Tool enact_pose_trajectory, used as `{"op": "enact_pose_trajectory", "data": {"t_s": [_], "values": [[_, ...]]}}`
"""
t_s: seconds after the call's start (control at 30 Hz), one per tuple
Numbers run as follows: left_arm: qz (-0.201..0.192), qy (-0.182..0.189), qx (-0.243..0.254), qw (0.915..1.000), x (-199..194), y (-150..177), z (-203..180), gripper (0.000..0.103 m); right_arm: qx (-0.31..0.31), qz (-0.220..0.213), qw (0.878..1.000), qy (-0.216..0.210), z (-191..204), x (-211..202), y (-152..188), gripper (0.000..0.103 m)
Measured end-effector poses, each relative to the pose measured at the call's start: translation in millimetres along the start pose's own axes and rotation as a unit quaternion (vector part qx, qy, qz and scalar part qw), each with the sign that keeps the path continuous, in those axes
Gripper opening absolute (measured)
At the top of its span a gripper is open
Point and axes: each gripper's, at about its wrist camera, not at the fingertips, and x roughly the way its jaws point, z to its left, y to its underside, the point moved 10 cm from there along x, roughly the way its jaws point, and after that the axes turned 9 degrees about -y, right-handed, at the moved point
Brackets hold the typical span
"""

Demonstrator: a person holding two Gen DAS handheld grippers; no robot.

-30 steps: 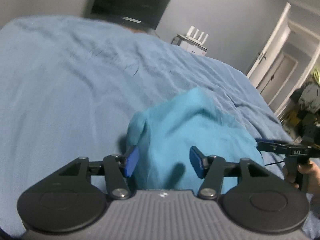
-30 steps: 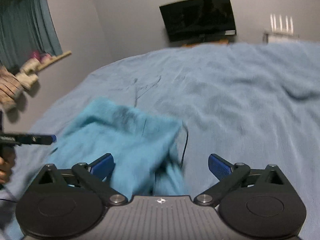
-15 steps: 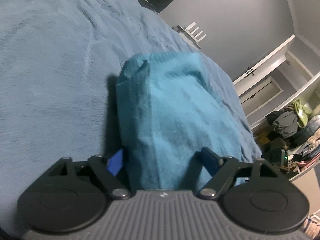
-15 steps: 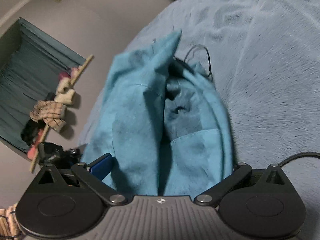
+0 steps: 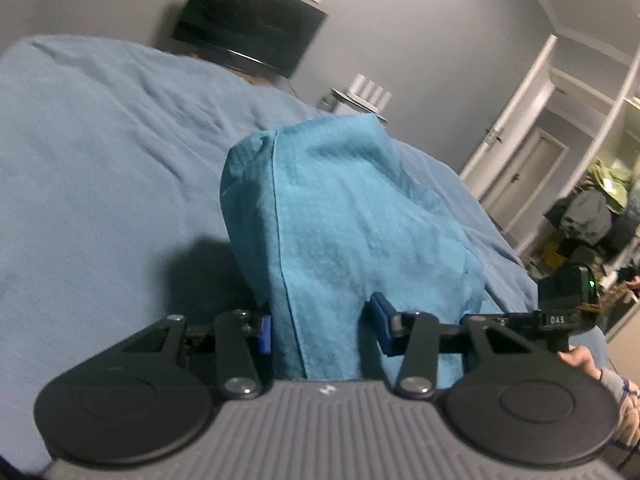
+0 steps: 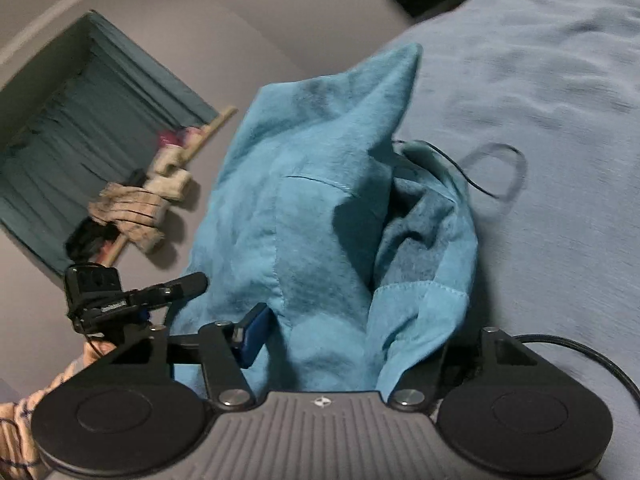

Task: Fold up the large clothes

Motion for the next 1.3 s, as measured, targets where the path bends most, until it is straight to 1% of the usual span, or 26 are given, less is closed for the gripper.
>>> {"op": "enact_pose_trajectory", "data": {"t_s": [0.03,0.17,0.23,0.3,0.37,0.4,0.43,0.47,0.5,0.53,0.6,0.67,0.73,0.8,0.83,0.87,0.9,1.0,1.07,1.13,1.17,1.2,1.23,1.27,1.3], "values": [[-0.006,-0.009,-0.001,0.9999,-6.9,-7.3,8.4,0.043,-0.004,-0.002,1.0,-0.005,6.5,7.4,-6.9,0.063],[-0.037,-0.051,-0.009,0.998,-29.6,-30.9,52.1,0.043,-0.015,0.0,1.0,-0.021,25.5,64.0,-31.9,0.062],[-0.046,-0.072,-0.015,0.9962,-36.4,-39.5,74.2,0.043,-0.018,0.003,1.0,-0.024,27.7,94.4,-46.0,0.062],[-0.049,-0.086,-0.02,0.9949,-37.6,-43.2,99.7,0.044,-0.024,0.007,1.0,-0.018,23.3,122.3,-56.5,0.062],[-0.036,-0.095,-0.042,0.9939,-28.4,-36.0,128.0,0.045,-0.019,0.014,1.0,-0.001,8.8,147.3,-61.4,0.062],[-0.018,-0.103,-0.061,0.9927,-20.2,-26.4,144.1,0.046,-0.014,0.021,1.0,0.014,-3.2,158.0,-60.0,0.064],[-0.004,-0.111,-0.081,0.9905,-13.6,-15.8,158.2,0.048,-0.009,0.029,0.999,0.031,-16.4,164.6,-56.7,0.069],[-0.003,-0.113,-0.093,0.9892,-10.0,-7.5,165.7,0.049,-0.004,0.034,0.999,0.04,-26.6,165.4,-50.7,0.074],[-0.012,-0.106,-0.1,0.9893,-11.8,-2.0,168.7,0.051,-0.003,0.032,0.999,0.041,-32.7,165.5,-45.4,0.075],[-0.02,-0.098,-0.105,0.9893,-15.4,0.9,168.9,0.051,0.0,0.028,0.999,0.037,-37.7,160.6,-42.0,0.077],[-0.027,-0.097,-0.112,0.9886,-24.5,6.1,168.2,0.051,0.009,0.018,0.999,0.036,-43.6,146.1,-38.5,0.079],[-0.026,-0.107,-0.101,0.9888,-31.9,9.0,164.7,0.051,0.013,0.008,0.999,0.044,-43.1,135.9,-38.9,0.079],[-0.021,-0.124,-0.081,0.9887,-48.7,18.6,155.3,0.051,0.009,-0.009,0.999,0.048,-38.0,116.9,-36.5,0.078],[-0.022,-0.142,-0.07,0.9871,-68.6,22.8,144.9,0.051,-0.006,-0.032,0.998,0.054,-27.4,92.8,-29.3,0.078],[-0.023,-0.138,-0.07,0.9878,-78.4,28.7,137.5,0.051,-0.015,-0.04,0.997,0.059,-19.5,87.4,-19.4,0.078],[-0.025,-0.138,-0.066,0.9878,-86.7,33.3,128.0,0.051,-0.026,-0.049,0.996,0.066,-10.9,73.7,-14.1,0.078],[-0.027,-0.148,-0.059,0.9869,-91.6,35.4,119.3,0.051,-0.043,-0.059,0.995,0.072,0.0,56.5,-7.6,0.078],[-0.045,-0.172,-0.022,0.9838,-112.8,44.5,92.6,0.051,-0.098,-0.067,0.989,0.088,28.5,23.5,2.6,0.072],[-0.045,-0.191,0.004,0.9805,-123.2,56.4,76.6,0.051,-0.132,-0.054,0.986,0.086,52.9,25.4,10.4,0.066],[-0.026,-0.195,0.017,0.9803,-120.8,68.9,67.8,0.051,-0.166,-0.033,0.981,0.091,73.3,27.8,24.9,0.061],[-0.016,-0.2,0.024,0.9794,-118.5,76.4,64.6,0.051,-0.188,-0.013,0.977,0.1,79.6,33.2,35.2,0.06],[-0.003,-0.207,0.036,0.9776,-114.3,84.2,62.6,0.051,-0.196,-0.005,0.972,0.126,80.3,34.2,42.5,0.058],[0.004,-0.216,0.051,0.9751,-110.7,90.6,61.1,0.051,-0.212,0.015,0.966,0.145,79.9,40.1,52.2,0.056],[0.01,-0.226,0.065,0.9719,-108.0,97.2,59.9,0.051,-0.229,0.037,0.957,0.174,73.5,43.9,62.8,0.054],[0.017,-0.229,0.071,0.9706,-104.5,101.8,60.1,0.051,-0.241,0.053,0.948,0.202,65.5,45.2,71.5,0.054]]}}
